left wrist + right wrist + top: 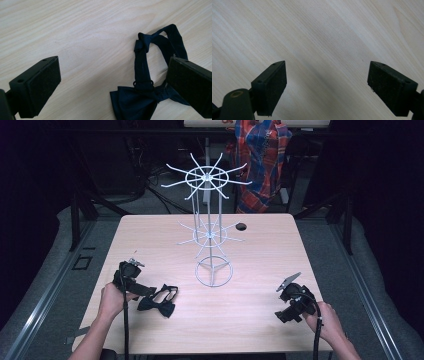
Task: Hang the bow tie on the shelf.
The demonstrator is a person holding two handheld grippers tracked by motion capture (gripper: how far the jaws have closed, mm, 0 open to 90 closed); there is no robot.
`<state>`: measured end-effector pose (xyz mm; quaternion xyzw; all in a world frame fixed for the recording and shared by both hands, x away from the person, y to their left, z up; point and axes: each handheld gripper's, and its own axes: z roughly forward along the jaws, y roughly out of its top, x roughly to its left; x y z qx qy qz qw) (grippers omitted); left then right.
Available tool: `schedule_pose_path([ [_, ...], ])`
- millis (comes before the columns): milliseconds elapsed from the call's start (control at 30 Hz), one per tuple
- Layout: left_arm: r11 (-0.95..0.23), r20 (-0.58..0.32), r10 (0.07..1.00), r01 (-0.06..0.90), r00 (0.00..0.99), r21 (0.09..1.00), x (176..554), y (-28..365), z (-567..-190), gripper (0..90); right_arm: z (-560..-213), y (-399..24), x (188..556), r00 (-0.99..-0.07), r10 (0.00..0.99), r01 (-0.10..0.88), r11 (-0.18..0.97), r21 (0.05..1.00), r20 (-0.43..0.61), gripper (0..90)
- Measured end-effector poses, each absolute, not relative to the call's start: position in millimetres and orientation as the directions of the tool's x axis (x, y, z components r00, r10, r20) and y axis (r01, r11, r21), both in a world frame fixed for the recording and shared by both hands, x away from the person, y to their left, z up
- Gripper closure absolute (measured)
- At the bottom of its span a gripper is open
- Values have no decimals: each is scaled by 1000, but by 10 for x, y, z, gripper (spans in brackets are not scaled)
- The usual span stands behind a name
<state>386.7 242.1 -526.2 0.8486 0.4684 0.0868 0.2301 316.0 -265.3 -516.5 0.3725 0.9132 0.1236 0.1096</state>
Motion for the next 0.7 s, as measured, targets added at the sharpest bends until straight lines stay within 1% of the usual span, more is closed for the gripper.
schedule_pose_path([
  [300, -516, -49, 801, 729, 597, 450, 3849, 2252, -5291, 5, -5165, -2642, 3155, -697, 709, 655, 691, 306, -109, 154],
  [433, -525, -42, 797, 724, 603, 447, 3845, 2217, -5300, 19, -5167, -2636, 3153, -697, 708, 653, 693, 306, -113, 154],
  [467, -519, -41, 798, 721, 601, 458, 3836, 2209, -5287, 99, -5177, -2635, 3162, -698, 708, 654, 692, 307, -109, 154],
  [500, -518, -44, 797, 719, 602, 463, 3832, 2203, -5280, 128, -5203, -2628, 3153, -686, 721, 661, 673, 331, -95, 154],
  [533, -518, -44, 797, 719, 602, 463, 3832, 2203, -5280, 143, -5203, -2628, 3153, -686, 721, 661, 673, 331, -95, 154],
  [567, -519, -44, 794, 715, 606, 469, 3832, 2185, -5267, 154, -5181, -2632, 3165, -702, 704, 652, 696, 301, -106, 154],
  [633, -520, -40, 794, 711, 607, 473, 3833, 2172, -5269, 163, -5182, -2633, 3164, -702, 704, 652, 696, 302, -106, 154],
  [700, -533, -32, 789, 709, 614, 463, 3841, 2147, -5281, 229, -5181, -2638, 3166, -704, 703, 652, 697, 298, -104, 154],
])
